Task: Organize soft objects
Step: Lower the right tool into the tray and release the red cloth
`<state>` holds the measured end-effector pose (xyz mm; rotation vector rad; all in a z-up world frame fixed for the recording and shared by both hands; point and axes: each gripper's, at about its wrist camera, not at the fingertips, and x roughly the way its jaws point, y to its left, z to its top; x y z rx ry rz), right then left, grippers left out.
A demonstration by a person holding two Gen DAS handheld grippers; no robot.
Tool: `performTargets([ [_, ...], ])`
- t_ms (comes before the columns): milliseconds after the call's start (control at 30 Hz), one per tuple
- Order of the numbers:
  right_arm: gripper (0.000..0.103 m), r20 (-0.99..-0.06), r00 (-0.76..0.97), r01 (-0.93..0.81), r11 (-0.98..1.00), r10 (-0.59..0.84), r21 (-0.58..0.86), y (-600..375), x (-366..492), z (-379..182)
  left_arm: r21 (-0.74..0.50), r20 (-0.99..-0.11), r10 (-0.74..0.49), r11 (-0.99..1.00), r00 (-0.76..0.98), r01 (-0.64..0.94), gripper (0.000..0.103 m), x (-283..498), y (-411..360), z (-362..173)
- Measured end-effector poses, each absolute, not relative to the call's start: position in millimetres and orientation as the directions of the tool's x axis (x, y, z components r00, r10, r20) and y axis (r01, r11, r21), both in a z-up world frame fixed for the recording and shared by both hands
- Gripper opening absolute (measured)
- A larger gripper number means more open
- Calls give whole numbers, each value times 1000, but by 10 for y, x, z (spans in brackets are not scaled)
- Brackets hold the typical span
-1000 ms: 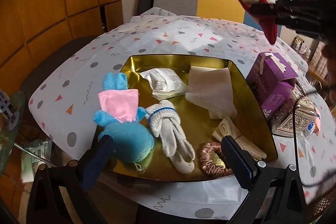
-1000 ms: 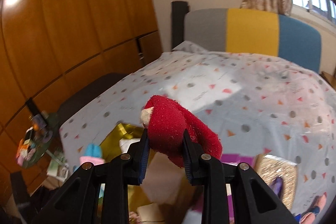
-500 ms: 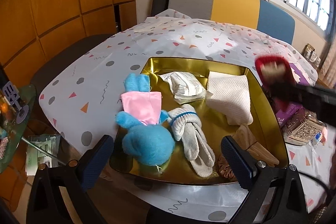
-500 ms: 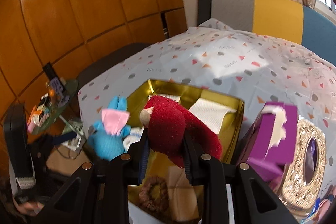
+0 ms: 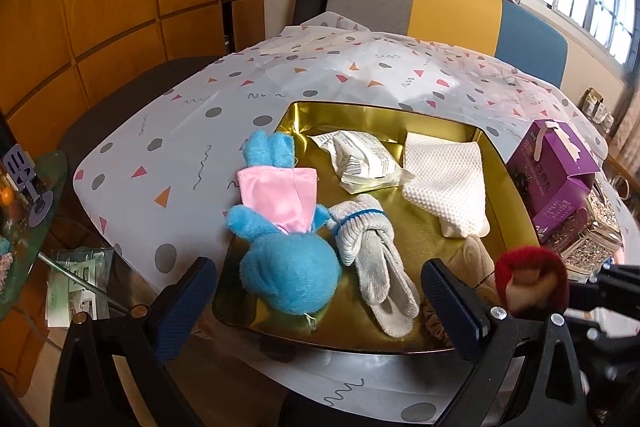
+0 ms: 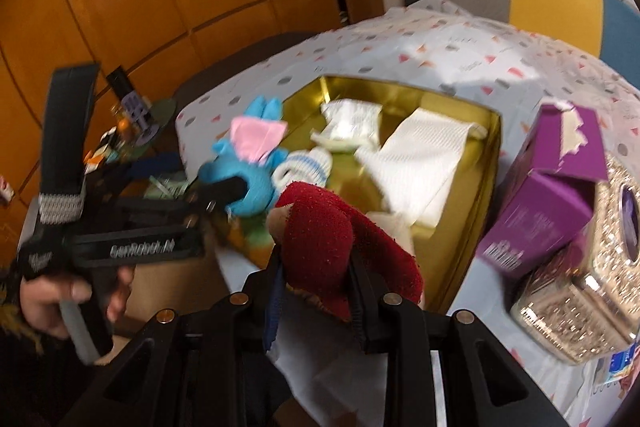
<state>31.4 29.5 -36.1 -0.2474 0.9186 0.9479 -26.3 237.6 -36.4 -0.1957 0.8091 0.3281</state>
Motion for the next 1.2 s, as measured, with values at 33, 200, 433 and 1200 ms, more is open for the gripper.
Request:
performTargets([
  [33, 28, -774, 241, -789, 582, 586, 195, 309, 304, -379, -49, -735, 213, 930, 643, -364, 103, -266, 2396, -363],
  [200, 28, -784, 229, -787, 584, 577, 200, 429, 368, -392, -53, -729, 240, 914, 641, -402, 103, -324, 2553, -349],
  [433, 28, -765, 284, -713, 660, 578, 234, 493, 612, -326, -70, -725, 294, 868, 622, -491, 103, -447, 2937, -348],
  [1200, 43, -845, 244, -630, 740, 476, 235, 882, 1159, -865, -55, -740, 255, 899, 622, -434, 103, -381, 2775, -440],
])
